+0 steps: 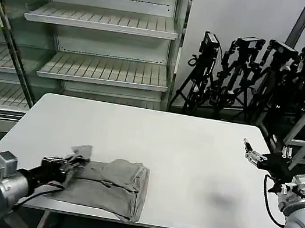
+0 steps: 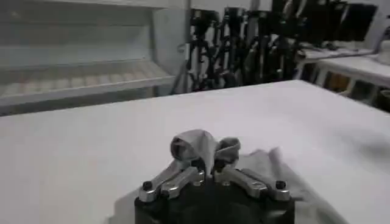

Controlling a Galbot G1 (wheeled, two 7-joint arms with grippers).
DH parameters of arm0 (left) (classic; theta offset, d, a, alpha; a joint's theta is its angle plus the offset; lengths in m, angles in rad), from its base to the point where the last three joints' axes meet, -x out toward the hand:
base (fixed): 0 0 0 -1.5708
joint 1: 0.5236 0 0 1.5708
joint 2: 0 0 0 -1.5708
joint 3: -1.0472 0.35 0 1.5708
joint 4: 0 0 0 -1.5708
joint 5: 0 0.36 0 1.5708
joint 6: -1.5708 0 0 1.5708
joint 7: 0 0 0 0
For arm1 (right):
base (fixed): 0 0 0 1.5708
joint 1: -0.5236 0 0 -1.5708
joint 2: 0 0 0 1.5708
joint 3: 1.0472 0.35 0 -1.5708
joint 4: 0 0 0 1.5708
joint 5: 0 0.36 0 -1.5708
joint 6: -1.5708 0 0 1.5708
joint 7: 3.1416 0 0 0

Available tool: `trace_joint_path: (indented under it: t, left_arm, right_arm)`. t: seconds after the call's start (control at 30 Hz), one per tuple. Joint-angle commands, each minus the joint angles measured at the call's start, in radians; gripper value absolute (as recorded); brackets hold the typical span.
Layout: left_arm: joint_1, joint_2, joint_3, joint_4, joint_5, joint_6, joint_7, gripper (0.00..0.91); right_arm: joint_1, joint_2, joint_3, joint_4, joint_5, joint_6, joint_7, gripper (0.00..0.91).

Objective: Fold and organize the clothes.

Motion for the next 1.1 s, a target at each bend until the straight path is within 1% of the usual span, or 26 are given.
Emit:
trace_joint_path:
  t: [0.03,0.17,0.4,0.43,0.47,0.5,0.7,0.9,1.0,1.1]
  left_arm:
    - [-0.271,-0.020,0.328,0.053,-0.011,0.001,0.000,0.050]
    - [-0.301,-0.047,0.383,0.077,0.017,0.001,-0.001,0.050]
    - [-0.301,-0.068,0.417,0.092,0.075,0.000,0.013,0.050]
    - [-0.301,-0.073,0.421,0.097,0.081,-0.001,0.014,0.071]
    - [-0.301,-0.078,0.422,0.103,0.095,-0.004,0.015,0.756]
    - [-0.301,-0.080,0.422,0.104,0.099,-0.007,0.016,0.907]
    - [-0.291,-0.077,0.387,0.075,0.105,-0.018,0.015,0.907]
    - [-0.252,-0.051,0.316,0.000,0.089,-0.014,0.015,0.907]
    - [-0.206,-0.036,0.258,-0.047,0.075,-0.013,0.015,0.907]
    - [-0.148,-0.011,0.172,-0.086,0.074,-0.013,0.017,0.907]
  right_arm:
    - [-0.021,-0.001,0.017,-0.019,-0.008,-0.002,0.002,0.907]
    - [-0.030,0.000,0.019,-0.014,-0.011,-0.003,0.003,0.907]
    - [-0.039,0.002,0.026,-0.011,-0.009,-0.003,0.003,0.907]
    - [-0.042,0.003,0.026,-0.009,-0.010,-0.003,0.003,0.907]
    - [-0.043,0.004,0.026,-0.006,-0.010,-0.003,0.003,0.907]
    - [-0.043,0.004,0.026,-0.005,-0.010,-0.004,0.003,0.907]
    - [-0.044,0.010,0.025,0.002,-0.010,-0.005,0.002,0.907]
    - [-0.043,0.014,0.023,0.010,-0.011,-0.007,0.003,0.907]
    - [-0.043,0.015,0.022,0.017,-0.011,-0.007,0.002,0.907]
    - [-0.040,0.014,0.022,0.020,-0.011,-0.007,0.001,0.907]
